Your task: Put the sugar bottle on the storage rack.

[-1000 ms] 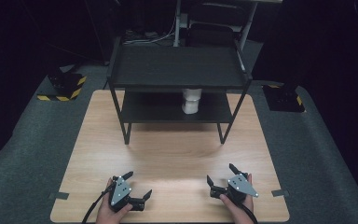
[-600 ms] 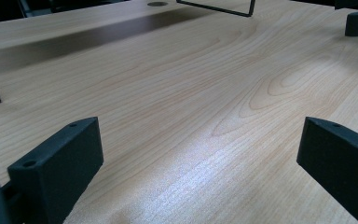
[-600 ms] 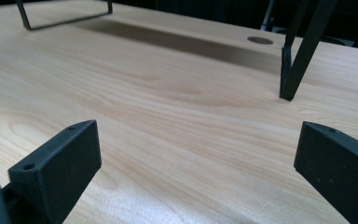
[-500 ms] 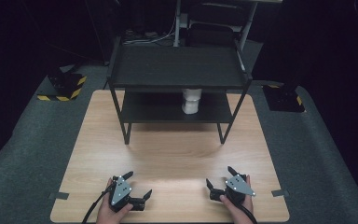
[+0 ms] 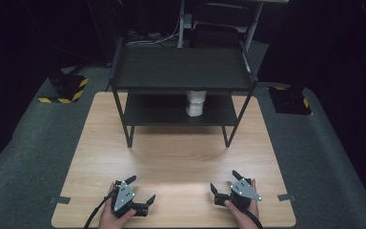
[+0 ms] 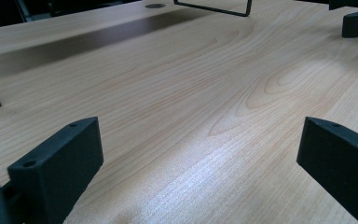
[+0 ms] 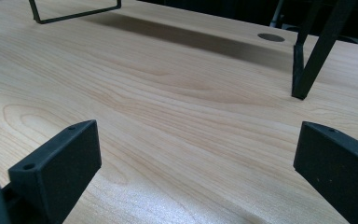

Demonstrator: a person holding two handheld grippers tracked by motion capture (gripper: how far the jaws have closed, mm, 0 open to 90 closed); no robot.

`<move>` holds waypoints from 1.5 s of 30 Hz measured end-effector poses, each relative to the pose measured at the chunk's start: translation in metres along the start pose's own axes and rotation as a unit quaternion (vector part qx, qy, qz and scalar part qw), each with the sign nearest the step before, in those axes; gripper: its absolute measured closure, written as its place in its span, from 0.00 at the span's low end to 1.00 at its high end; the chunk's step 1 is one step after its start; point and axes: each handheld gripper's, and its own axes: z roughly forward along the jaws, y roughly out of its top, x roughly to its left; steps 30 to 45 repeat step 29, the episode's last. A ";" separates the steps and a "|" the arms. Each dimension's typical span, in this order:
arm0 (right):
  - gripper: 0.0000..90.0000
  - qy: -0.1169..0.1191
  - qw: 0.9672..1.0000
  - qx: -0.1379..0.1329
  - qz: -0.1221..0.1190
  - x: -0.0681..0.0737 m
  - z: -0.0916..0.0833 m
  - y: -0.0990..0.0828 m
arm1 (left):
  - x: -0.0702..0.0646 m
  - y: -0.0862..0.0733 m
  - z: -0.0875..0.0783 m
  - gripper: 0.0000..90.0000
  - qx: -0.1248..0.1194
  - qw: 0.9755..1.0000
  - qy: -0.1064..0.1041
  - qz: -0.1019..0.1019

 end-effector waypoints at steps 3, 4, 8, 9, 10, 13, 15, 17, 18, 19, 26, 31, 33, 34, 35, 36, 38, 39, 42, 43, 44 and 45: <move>0.00 0.000 1.000 -0.002 -0.001 0.000 0.000 -0.001 | 0.000 0.000 0.000 0.00 0.000 1.000 0.001 -0.001; 0.00 0.002 1.000 -0.002 -0.001 0.000 0.000 -0.001 | 0.000 0.000 0.000 0.00 -0.001 1.000 0.001 -0.001; 0.00 0.001 1.000 -0.002 0.000 0.000 0.000 -0.001 | 0.000 0.000 0.000 0.00 -0.001 1.000 0.000 -0.001; 0.00 0.001 1.000 -0.003 0.000 0.000 0.000 -0.001 | 0.000 0.000 0.000 0.00 -0.001 1.000 0.000 -0.001; 0.00 0.001 1.000 -0.003 0.001 0.000 0.000 -0.001 | 0.000 0.000 0.000 0.00 -0.001 1.000 -0.001 -0.001; 0.00 0.000 1.000 -0.003 0.002 0.000 0.000 -0.001 | 0.001 0.000 0.000 0.00 0.000 1.000 -0.001 -0.002; 0.00 0.000 1.000 -0.004 0.002 0.000 0.000 -0.001 | 0.001 0.001 0.000 0.00 0.002 1.000 -0.002 -0.003; 0.00 0.000 1.000 -0.005 0.005 0.000 0.000 -0.002 | 0.001 0.001 0.001 0.00 0.002 1.000 -0.003 -0.004; 0.00 -0.001 1.000 -0.005 0.006 0.000 0.000 -0.002 | 0.002 0.001 0.001 0.00 0.003 1.000 -0.003 -0.004; 0.00 -0.001 1.000 -0.005 0.006 0.000 0.000 -0.002 | 0.002 0.001 0.001 0.00 0.003 1.000 -0.003 -0.004; 0.00 -0.003 1.000 -0.008 0.010 -0.001 -0.001 -0.003 | 0.001 0.001 0.001 0.00 0.002 1.000 -0.002 -0.002; 0.00 -0.003 1.000 -0.008 0.010 -0.001 -0.001 -0.003 | 0.001 0.001 0.000 0.00 0.001 1.000 -0.002 -0.001; 0.00 -0.003 1.000 -0.008 0.010 -0.001 -0.001 -0.003 | 0.001 0.001 0.000 0.00 0.001 1.000 -0.002 -0.001; 0.00 -0.003 1.000 -0.008 0.010 -0.001 -0.001 -0.003 | 0.001 0.001 0.000 0.00 0.001 1.000 -0.002 -0.001; 0.00 -0.003 1.000 -0.008 0.010 -0.001 -0.001 -0.003 | 0.001 0.001 0.000 0.00 0.001 1.000 -0.002 -0.001; 0.00 -0.003 1.000 -0.008 0.010 -0.001 -0.001 -0.003 | 0.001 0.001 0.000 0.00 0.001 1.000 -0.002 -0.001; 0.00 -0.003 1.000 -0.008 0.010 -0.001 -0.001 -0.003 | 0.001 0.001 0.000 0.00 0.001 1.000 -0.002 -0.001; 0.00 -0.003 1.000 -0.008 0.010 -0.001 -0.001 -0.003 | 0.001 0.001 0.000 0.00 0.001 1.000 -0.002 -0.001; 0.00 -0.003 1.000 -0.008 0.010 -0.001 -0.001 -0.003 | 0.001 0.001 0.000 0.00 0.001 1.000 -0.002 -0.001; 0.00 -0.003 1.000 -0.008 0.010 -0.001 -0.001 -0.003 | 0.001 0.001 0.000 0.00 0.001 1.000 -0.002 -0.001; 0.00 -0.003 1.000 -0.008 0.010 -0.001 -0.001 -0.003 | 0.001 0.001 0.000 0.00 0.001 1.000 -0.002 -0.001; 0.00 -0.003 1.000 -0.008 0.010 -0.001 -0.001 -0.003 | 0.001 0.001 0.000 0.00 0.001 1.000 -0.002 -0.001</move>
